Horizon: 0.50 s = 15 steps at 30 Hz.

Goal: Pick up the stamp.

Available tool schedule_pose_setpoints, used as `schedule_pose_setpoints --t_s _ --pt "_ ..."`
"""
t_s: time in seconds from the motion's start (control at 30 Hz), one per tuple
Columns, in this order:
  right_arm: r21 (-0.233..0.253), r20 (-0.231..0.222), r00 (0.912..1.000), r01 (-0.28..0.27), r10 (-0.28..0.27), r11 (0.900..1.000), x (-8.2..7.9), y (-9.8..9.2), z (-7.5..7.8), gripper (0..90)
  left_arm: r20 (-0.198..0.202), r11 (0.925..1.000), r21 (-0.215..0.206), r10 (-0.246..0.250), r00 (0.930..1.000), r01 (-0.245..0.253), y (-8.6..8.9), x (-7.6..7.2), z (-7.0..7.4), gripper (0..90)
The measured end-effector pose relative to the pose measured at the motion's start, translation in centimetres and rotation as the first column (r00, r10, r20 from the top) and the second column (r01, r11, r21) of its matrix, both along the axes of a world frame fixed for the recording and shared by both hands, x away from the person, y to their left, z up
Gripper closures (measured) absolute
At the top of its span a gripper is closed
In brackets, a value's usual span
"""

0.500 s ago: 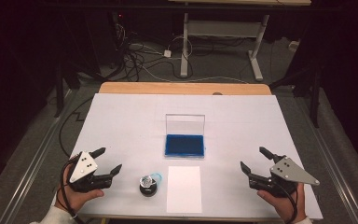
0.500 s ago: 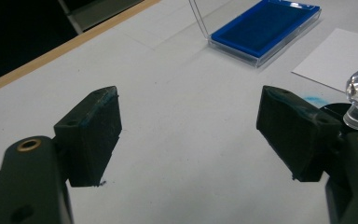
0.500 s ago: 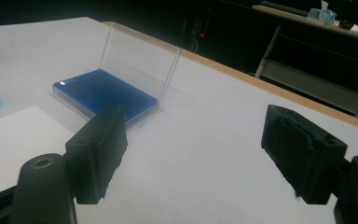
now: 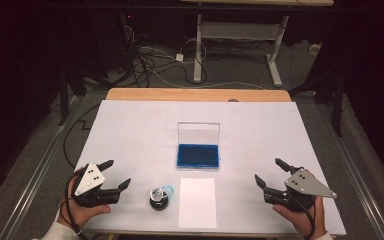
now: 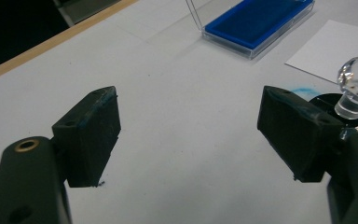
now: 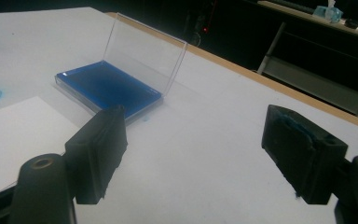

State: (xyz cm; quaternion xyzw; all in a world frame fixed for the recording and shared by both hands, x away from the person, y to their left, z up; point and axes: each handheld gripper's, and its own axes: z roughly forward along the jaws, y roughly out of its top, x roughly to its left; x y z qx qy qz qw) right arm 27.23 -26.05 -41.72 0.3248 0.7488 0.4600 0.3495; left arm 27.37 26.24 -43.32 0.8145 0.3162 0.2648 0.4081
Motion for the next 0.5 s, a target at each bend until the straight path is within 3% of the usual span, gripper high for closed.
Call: schedule_pose_setpoints --t_s 0.23,0.27,0.5 --pt "-0.025 -0.026 0.9993 -0.027 0.027 0.999 0.3 0.7 -0.5 22.3 -0.055 0.9968 -0.011 -0.079 0.9953 0.079 -0.4 -1.0 1.2 21.7" --pt "-0.03 -0.03 0.9991 -0.032 0.032 0.999 0.4 0.8 -0.5 22.3 -0.063 0.9941 -0.013 -0.108 0.9921 0.108 -0.8 -1.4 1.4 21.8" --pt "-0.05 -0.046 0.9979 -0.049 0.046 0.998 0.9 1.5 -0.9 22.4 -0.098 0.9843 0.0 -0.176 0.9795 0.177 -2.4 -2.3 1.4 22.0"
